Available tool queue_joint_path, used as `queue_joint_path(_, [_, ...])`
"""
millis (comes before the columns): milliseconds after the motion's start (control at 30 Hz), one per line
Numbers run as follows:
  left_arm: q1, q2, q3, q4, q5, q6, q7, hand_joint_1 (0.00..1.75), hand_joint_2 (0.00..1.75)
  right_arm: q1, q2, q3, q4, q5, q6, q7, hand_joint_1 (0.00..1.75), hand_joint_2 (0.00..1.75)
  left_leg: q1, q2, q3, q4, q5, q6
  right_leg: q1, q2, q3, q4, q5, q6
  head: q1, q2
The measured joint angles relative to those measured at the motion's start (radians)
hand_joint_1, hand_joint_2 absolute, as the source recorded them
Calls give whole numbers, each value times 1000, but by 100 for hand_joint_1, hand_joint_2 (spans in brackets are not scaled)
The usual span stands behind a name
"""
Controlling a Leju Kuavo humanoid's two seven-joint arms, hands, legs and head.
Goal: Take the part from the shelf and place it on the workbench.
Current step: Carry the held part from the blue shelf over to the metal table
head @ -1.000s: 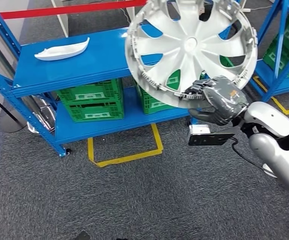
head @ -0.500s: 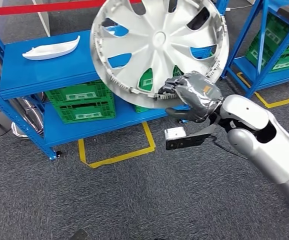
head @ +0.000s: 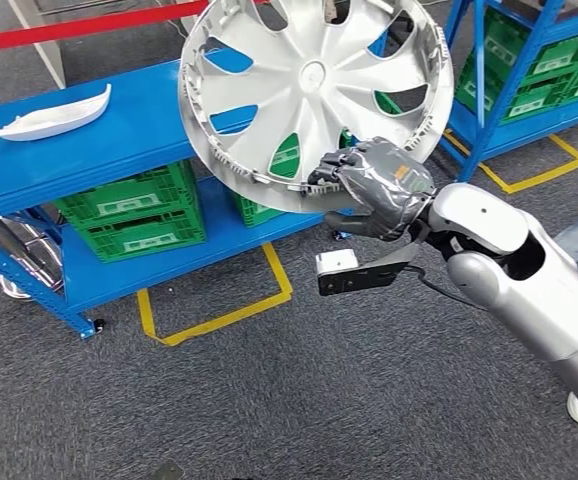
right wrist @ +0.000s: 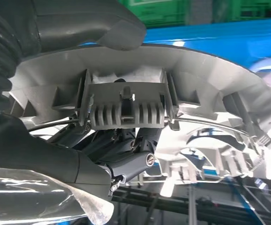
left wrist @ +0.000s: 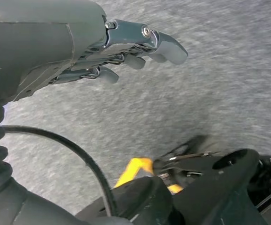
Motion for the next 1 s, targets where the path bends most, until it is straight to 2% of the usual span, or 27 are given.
queue_joint_path(33, [-1,0,0,0,0,0,-1,0,175,1,-2,1,0,-2,0,1,175,175,1,0,-5,14,7,-1,0,9,0,1,0,0,0,0])
queue_joint_path(67, [-1,1,-1,0,0,1,-1,0,175,2,-3,1,-1,-4,-1,1,175,175,2,-1,6,-9,32,-1,-1,18,1,2,0,0,0,0])
queue_joint_path(133, [-1,2,-1,0,0,2,-1,0,175,2,-4,0,-3,-6,-1,1,175,175,7,-17,58,-122,100,2,-3,35,1,5,-1,3,0,0])
queue_joint_path(167, [1,2,-2,0,0,2,-1,0,175,2,-5,-1,-4,-7,-2,2,175,175,9,-30,81,-175,122,3,-2,44,-1,8,-1,7,1,0])
queue_joint_path(233, [4,2,-2,0,-1,2,-1,0,175,1,-9,-2,-7,-10,-4,5,175,175,10,-50,101,-226,123,8,-3,56,-13,11,3,18,1,0])
queue_joint_path(300, [4,1,-4,0,-2,3,-1,0,175,1,-17,-4,-11,-12,-5,8,175,175,10,-45,103,-240,120,16,-6,63,-23,9,7,31,1,0])
queue_joint_path(333, [4,1,-6,0,-3,3,-1,0,175,1,-22,-5,-12,-12,-5,8,175,175,10,-40,103,-244,124,22,-6,57,-29,13,3,36,2,0])
queue_joint_path(400, [5,1,-8,0,-3,4,-1,0,175,1,-28,-7,-13,-12,-5,9,175,175,12,-29,104,-252,130,34,-5,28,-59,71,-37,43,6,0])
queue_joint_path(467, [6,1,-9,0,-3,4,-1,0,175,2,-30,-8,-14,-12,-5,9,175,175,8,-17,104,-252,131,41,-5,4,-115,199,-97,46,10,0])
queue_joint_path(500, [7,1,-9,0,-3,3,-1,0,175,4,-31,-7,-15,-12,-5,9,175,175,7,-11,104,-252,131,42,-5,1,-139,254,-114,46,9,0])
queue_joint_path(533, [7,1,-9,0,-3,3,-1,0,175,5,-33,-7,-16,-13,-5,10,175,175,5,-4,104,-252,131,43,-5,0,-150,279,-114,46,9,0])
queue_joint_path(567, [8,0,-9,0,-3,3,-1,0,175,6,-35,-7,-16,-13,-5,11,175,175,5,1,104,-252,130,43,-4,-1,-143,267,-97,44,9,0])
queue_joint_path(600, [8,-1,-9,0,-3,3,-1,0,175,6,-37,-9,-17,-13,-5,12,175,175,4,6,105,-251,130,43,-3,-6,-117,216,-66,40,9,0])
queue_joint_path(667, [8,-2,-9,0,-3,2,-1,0,175,3,-42,-15,-18,-14,-5,15,175,175,0,14,105,-249,128,41,4,-31,-47,84,-14,31,10,0])
queue_joint_path(700, [8,-3,-9,0,-3,2,-1,0,175,2,-44,-17,-18,-14,-6,16,175,175,-2,18,103,-247,128,38,9,-43,-22,37,-3,27,9,0])
queue_joint_path(733, [9,-3,-9,0,-3,2,-1,0,175,1,-45,-19,-18,-14,-6,17,175,175,-4,22,101,-246,128,34,12,-49,-11,15,-3,24,8,0])
queue_joint_path(800, [10,-2,-9,0,-3,2,-1,0,175,0,-49,-21,-20,-15,-7,18,175,175,-6,34,99,-247,129,26,13,-39,-9,7,-3,18,7,0])
queue_joint_path(867, [10,-1,-9,0,-2,2,-2,0,175,1,-56,-27,-24,-18,-8,20,175,175,-5,28,93,-229,111,16,7,-28,-7,1,2,9,7,0])
queue_joint_path(900, [10,0,-9,0,-2,2,-2,0,175,1,-58,-31,-26,-19,-9,22,175,175,-4,19,80,-195,87,11,4,-23,-6,-1,4,5,6,0])
queue_joint_path(967, [10,1,-9,0,0,2,-5,0,175,3,-62,-36,-27,-23,-12,25,175,175,-1,3,35,-77,23,3,2,-11,-5,-1,6,1,6,0])
queue_joint_path(1000, [9,1,-8,0,2,2,-6,0,175,5,-64,-37,-28,-24,-14,26,175,175,0,1,13,-20,2,1,2,-4,-5,-1,6,1,6,0])
